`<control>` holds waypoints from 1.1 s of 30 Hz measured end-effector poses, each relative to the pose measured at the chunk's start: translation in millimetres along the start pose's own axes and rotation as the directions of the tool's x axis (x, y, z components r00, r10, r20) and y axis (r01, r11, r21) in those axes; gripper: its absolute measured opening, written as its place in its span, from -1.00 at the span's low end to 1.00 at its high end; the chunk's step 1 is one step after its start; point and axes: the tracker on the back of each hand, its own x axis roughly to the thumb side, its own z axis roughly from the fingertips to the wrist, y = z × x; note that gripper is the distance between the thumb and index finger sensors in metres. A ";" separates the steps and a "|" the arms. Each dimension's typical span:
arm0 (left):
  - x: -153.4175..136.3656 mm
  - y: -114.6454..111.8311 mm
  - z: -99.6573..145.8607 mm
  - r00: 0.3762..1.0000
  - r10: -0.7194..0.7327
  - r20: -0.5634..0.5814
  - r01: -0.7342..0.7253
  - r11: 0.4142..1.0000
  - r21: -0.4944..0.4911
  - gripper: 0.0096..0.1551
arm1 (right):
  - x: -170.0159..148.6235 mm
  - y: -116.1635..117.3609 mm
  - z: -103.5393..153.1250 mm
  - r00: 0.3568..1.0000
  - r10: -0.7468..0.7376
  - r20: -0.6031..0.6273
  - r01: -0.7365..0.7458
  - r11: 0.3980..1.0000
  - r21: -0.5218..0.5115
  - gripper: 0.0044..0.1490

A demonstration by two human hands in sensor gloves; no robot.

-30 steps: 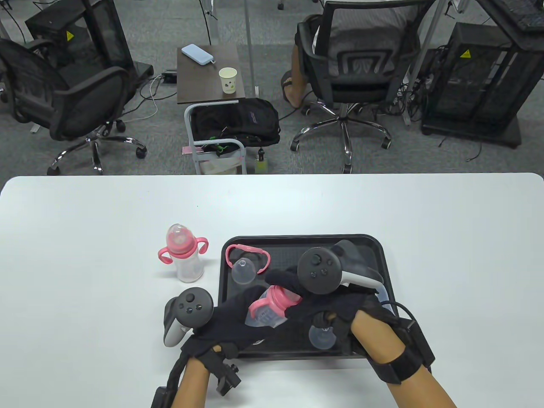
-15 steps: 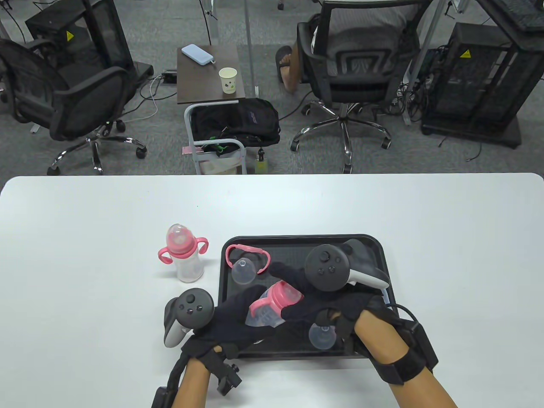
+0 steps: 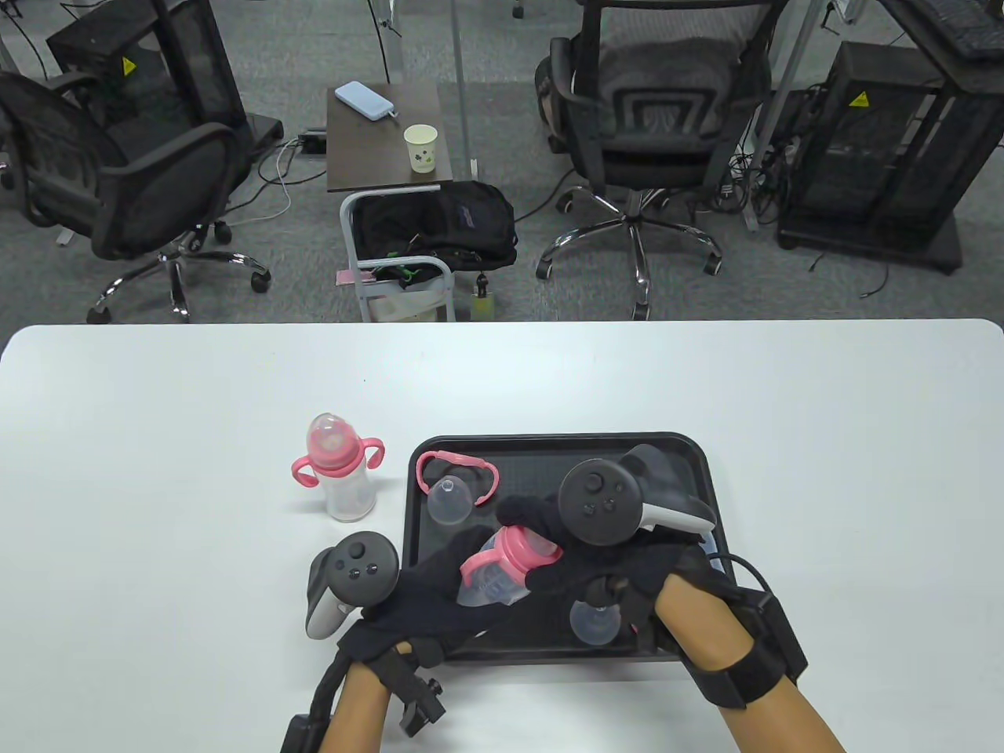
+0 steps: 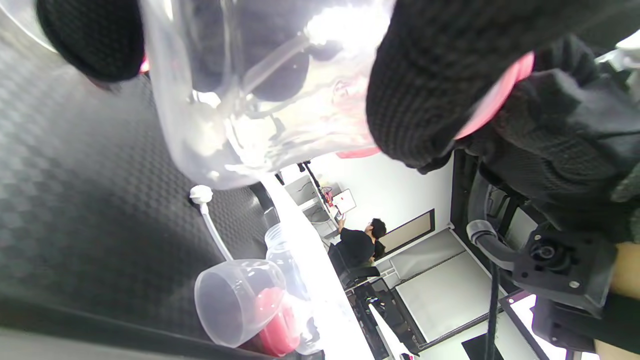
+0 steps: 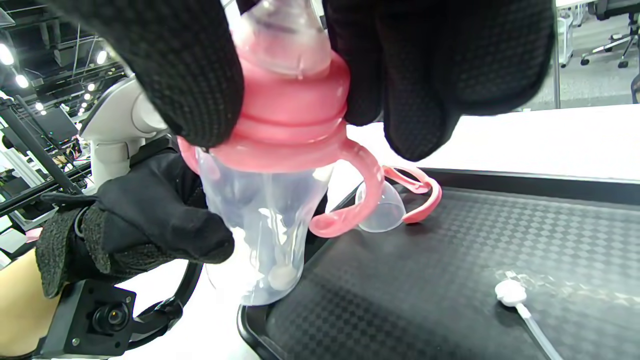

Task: Assemble baby bottles from components

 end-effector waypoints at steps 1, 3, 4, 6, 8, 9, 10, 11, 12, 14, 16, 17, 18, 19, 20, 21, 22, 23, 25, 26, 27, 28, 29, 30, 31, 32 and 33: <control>2.9 0.1 0.7 0.999 -0.031 0.016 0.030 0.999 0.037 0.15 | -1.5 -1.4 1.3 1.000 0.000 0.020 0.001 1.000 -0.023 0.05; 6.9 -0.2 1.0 0.997 -0.071 0.030 0.068 0.995 0.073 0.15 | -5.0 -3.2 4.0 0.999 -0.039 0.013 0.039 0.999 -0.020 0.06; 6.7 -0.8 1.2 0.998 -0.062 0.029 0.060 0.996 0.067 0.15 | -5.2 -3.5 4.3 0.999 -0.031 0.023 0.032 0.999 -0.044 0.05; 6.8 -0.8 1.2 0.997 -0.065 0.034 0.063 0.995 0.074 0.15 | -6.2 -4.2 5.1 0.999 0.010 0.033 -0.007 0.997 -0.082 0.08; 6.9 0.1 1.6 0.997 -0.075 0.030 0.072 0.994 0.076 0.15 | -6.0 -3.0 6.4 0.999 -0.001 0.034 0.003 0.996 -0.086 0.06; 6.4 1.0 1.7 0.997 -0.070 0.033 0.067 0.995 0.079 0.14 | -5.7 -2.8 6.2 0.999 0.010 0.036 -0.007 0.996 -0.094 0.05; 6.1 1.4 2.1 0.997 -0.067 0.029 0.064 0.995 0.075 0.14 | -5.6 -2.4 5.5 0.999 0.013 0.036 -0.009 0.995 -0.098 0.05; 6.1 1.3 2.2 0.997 -0.067 0.030 0.065 0.995 0.077 0.14 | -5.8 -2.2 4.5 0.999 0.009 0.031 -0.006 0.996 -0.088 0.06; 6.8 0.2 2.6 0.996 -0.078 0.032 0.074 0.993 0.095 0.13 | -6.3 -2.2 4.2 0.999 -0.004 0.039 0.008 0.995 -0.096 0.06; 9.0 -0.9 3.5 0.993 -0.119 0.027 0.114 0.984 0.140 0.14 | -8.2 -2.3 2.8 0.999 -0.035 0.039 0.039 0.994 -0.104 0.05; 7.4 1.5 3.5 0.992 -0.126 0.011 0.123 0.981 0.149 0.14 | -9.7 0.2 2.7 0.999 -0.004 0.043 0.010 0.990 -0.144 0.03; 5.5 2.6 3.6 0.994 -0.109 0.010 0.107 0.985 0.139 0.14 | -11.1 1.7 3.0 0.999 -0.001 0.051 0.010 0.986 -0.168 0.03; 3.7 3.0 3.5 0.995 -0.099 0.009 0.096 0.985 0.143 0.15 | -13.3 3.4 3.2 0.998 -0.021 0.057 0.031 0.982 -0.185 0.04; 2.0 3.9 3.1 0.995 -0.103 0.000 0.101 0.984 0.145 0.15 | -15.3 4.6 3.1 0.998 -0.037 0.054 0.047 0.982 -0.180 0.07; 0.2 4.3 3.0 0.995 -0.102 -0.011 0.103 0.985 0.142 0.15 | -18.2 6.4 2.8 0.998 -0.050 0.042 0.056 0.985 -0.160 0.13; -2.8 4.3 3.2 0.994 -0.107 -0.020 0.109 0.985 0.136 0.15 | -20.7 7.2 3.3 0.998 -0.054 0.032 0.059 0.986 -0.159 0.16; -5.5 4.7 3.3 0.992 -0.120 -0.033 0.123 0.983 0.137 0.15 | -23.5 7.3 4.4 0.998 -0.048 0.036 0.054 0.982 -0.179 0.21; -9.5 6.2 3.2 0.990 -0.126 -0.060 0.133 0.983 0.127 0.15 | -25.8 6.8 6.0 0.999 -0.037 0.032 0.042 0.980 -0.193 0.23; -17.3 9.4 3.9 0.993 -0.085 -0.087 0.095 0.989 0.115 0.15 | -30.8 5.9 10.4 1.000 0.002 0.019 0.001 0.978 -0.209 0.19; -20.8 11.7 4.5 0.994 -0.066 -0.091 0.077 0.989 0.127 0.15 | -33.4 6.9 12.6 1.000 0.018 0.005 -0.016 0.980 -0.198 0.16; -23.3 14.8 5.5 0.993 -0.053 -0.105 0.067 0.988 0.138 0.16 | -36.2 8.9 14.0 0.999 0.034 -0.005 -0.035 0.983 -0.178 0.14; -24.8 16.6 6.3 0.993 -0.043 -0.110 0.058 0.988 0.143 0.15 | -38.0 10.9 14.7 0.999 0.042 -0.012 -0.043 0.986 -0.163 0.12; -26.7 19.2 7.3 0.994 -0.024 -0.111 0.040 0.988 0.149 0.16 | -40.5 14.9 14.5 0.998 0.054 -0.022 -0.057 0.989 -0.135 0.09; -28.2 21.1 8.6 0.993 -0.008 -0.114 0.026 0.987 0.157 0.15 | -42.7 20.9 13.0 0.997 0.077 -0.033 -0.080 0.992 -0.093 0.06; -29.2 22.4 9.2 0.994 -0.002 -0.113 0.021 0.986 0.166 0.16 | -44.0 25.6 11.5 0.994 0.101 -0.042 -0.103 0.993 -0.061 0.06; -30.2 24.0 10.0 0.993 0.008 -0.117 0.012 0.986 0.169 0.15 | -45.2 33.5 8.6 0.988 0.145 -0.051 -0.146 0.989 -0.017 0.06; -30.8 24.7 10.6 0.993 0.013 -0.117 0.007 0.986 0.168 0.15 | -45.8 38.6 6.7 0.983 0.176 -0.054 -0.176 0.984 0.012 0.05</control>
